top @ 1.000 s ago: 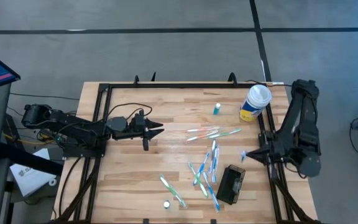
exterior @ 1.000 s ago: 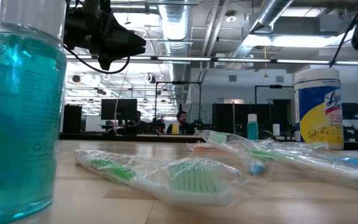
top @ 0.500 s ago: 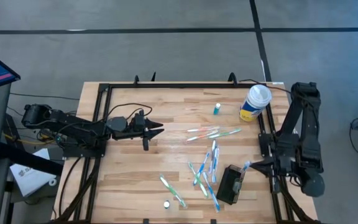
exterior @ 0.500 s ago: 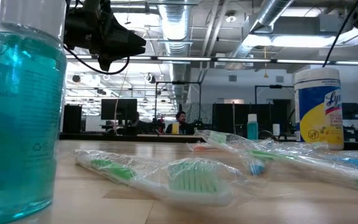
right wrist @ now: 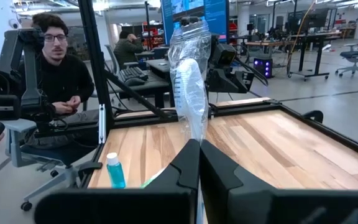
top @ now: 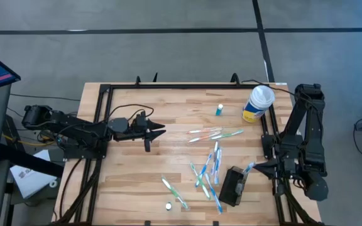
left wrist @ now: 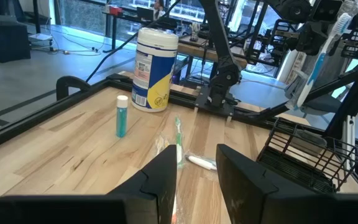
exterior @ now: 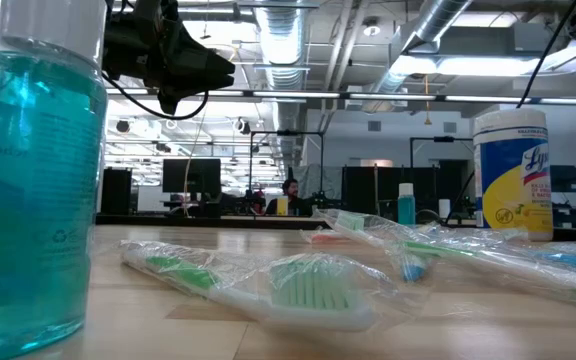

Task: Pick & Place toothbrushing station
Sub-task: Put the blue toothbrush into the black wire organizer

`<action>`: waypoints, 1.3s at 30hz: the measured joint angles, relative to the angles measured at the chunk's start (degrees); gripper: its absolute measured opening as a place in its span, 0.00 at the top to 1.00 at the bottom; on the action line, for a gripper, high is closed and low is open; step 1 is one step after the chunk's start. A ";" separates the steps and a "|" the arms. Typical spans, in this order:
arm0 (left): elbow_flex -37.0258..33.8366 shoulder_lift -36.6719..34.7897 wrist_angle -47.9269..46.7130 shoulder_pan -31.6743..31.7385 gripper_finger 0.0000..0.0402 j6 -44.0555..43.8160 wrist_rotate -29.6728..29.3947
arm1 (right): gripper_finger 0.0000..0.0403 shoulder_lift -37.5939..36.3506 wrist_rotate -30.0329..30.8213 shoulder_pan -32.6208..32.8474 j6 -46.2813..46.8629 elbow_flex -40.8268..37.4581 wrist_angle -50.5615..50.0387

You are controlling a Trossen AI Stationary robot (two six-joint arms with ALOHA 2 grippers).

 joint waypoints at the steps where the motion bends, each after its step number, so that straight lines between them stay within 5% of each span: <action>1: 0.00 0.00 0.00 0.01 0.73 0.00 0.00 | 1.00 0.26 0.14 0.00 0.00 0.00 0.15; 27: 0.00 0.00 0.00 0.01 0.73 0.17 0.00 | 1.00 4.49 0.46 -2.46 4.97 0.00 -0.04; 39: 0.00 0.00 0.00 0.02 0.73 0.17 0.00 | 1.00 8.90 0.40 -2.21 14.27 0.02 -5.24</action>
